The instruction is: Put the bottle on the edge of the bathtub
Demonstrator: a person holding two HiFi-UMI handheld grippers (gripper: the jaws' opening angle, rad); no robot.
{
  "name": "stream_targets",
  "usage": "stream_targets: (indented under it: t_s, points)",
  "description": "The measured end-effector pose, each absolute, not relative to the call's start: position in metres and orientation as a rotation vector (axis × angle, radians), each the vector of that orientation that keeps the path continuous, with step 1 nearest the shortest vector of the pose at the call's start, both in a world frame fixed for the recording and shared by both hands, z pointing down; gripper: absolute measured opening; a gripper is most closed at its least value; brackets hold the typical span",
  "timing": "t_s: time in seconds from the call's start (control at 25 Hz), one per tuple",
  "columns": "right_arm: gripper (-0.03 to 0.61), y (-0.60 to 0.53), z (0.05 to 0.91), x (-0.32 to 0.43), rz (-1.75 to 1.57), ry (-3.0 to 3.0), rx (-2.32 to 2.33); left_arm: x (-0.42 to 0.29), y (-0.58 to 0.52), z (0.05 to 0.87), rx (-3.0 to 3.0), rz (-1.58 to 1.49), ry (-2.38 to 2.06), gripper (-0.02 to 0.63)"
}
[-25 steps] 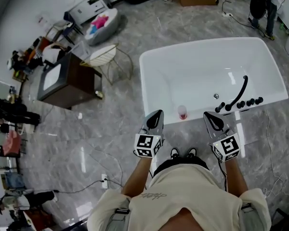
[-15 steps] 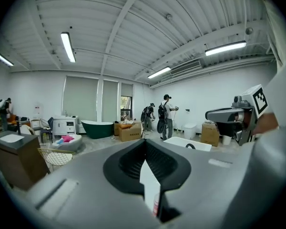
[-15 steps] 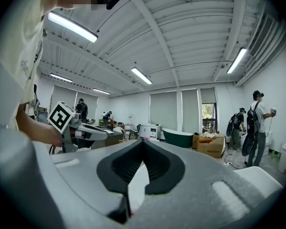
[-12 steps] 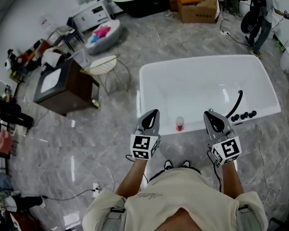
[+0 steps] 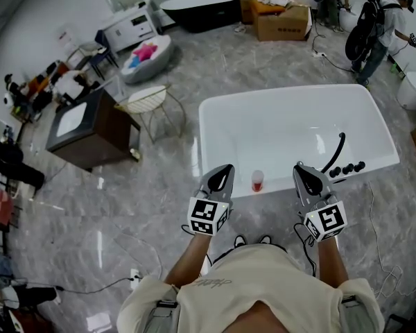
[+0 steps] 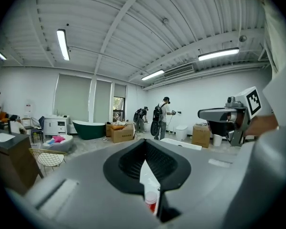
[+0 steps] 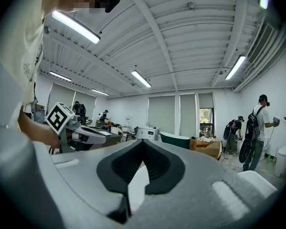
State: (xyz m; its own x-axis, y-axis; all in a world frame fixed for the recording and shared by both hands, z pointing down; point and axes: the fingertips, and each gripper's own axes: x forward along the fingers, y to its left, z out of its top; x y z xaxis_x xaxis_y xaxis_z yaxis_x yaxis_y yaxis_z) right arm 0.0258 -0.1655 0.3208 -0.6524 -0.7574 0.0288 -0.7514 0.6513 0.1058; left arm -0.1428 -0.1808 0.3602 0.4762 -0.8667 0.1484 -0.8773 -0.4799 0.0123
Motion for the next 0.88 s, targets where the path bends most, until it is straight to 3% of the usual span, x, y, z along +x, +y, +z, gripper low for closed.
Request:
stream_targets:
  t_s: [0.88]
  points:
    - [0.0, -0.145, 0.332, 0.034, -0.1, -2.742, 1.347, -0.145, -0.158, 0.384, 2.557, 0.239, -1.535, 0.015]
